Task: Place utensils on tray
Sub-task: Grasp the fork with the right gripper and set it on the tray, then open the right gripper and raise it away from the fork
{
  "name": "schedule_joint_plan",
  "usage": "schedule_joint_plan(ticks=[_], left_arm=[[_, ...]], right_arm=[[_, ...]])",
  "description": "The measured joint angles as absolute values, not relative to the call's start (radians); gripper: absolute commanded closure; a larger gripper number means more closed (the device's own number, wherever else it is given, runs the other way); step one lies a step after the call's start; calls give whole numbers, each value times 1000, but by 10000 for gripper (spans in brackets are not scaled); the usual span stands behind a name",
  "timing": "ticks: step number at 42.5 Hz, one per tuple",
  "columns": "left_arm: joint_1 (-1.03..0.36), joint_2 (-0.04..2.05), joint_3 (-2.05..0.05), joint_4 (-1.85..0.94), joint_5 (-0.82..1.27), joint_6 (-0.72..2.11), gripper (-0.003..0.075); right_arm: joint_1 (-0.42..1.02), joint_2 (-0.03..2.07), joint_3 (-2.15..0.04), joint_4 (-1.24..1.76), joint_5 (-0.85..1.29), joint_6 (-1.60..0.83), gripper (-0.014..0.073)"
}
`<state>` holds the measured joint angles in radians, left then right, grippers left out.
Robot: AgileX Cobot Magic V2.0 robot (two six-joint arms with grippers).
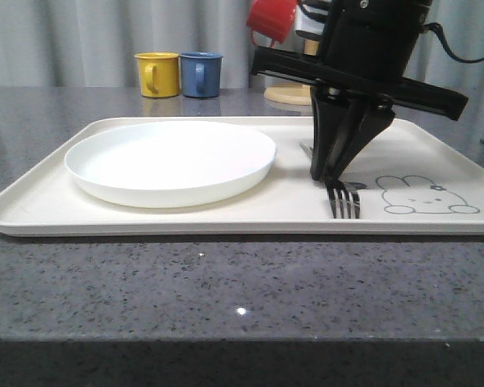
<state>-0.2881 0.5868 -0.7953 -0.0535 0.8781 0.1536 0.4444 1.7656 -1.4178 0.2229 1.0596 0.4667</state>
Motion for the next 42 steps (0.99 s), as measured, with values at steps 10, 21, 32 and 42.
schedule_joint_plan(ticks=[10,21,32,42], left_arm=[[-288,587,-795,-54,878,154,367],[-288,587,-795,-54,878,154,367],[-288,587,-795,-54,878,154,367],[-288,587,-795,-54,878,154,367]], right_arm=[[447,1766,-1419,240,1046,467,263],[447,1697,-1419,113,1113,452,263],[396,1543,-1419,-102,1224,403,263],[229,1460,-1402,-122,1232,267,263]])
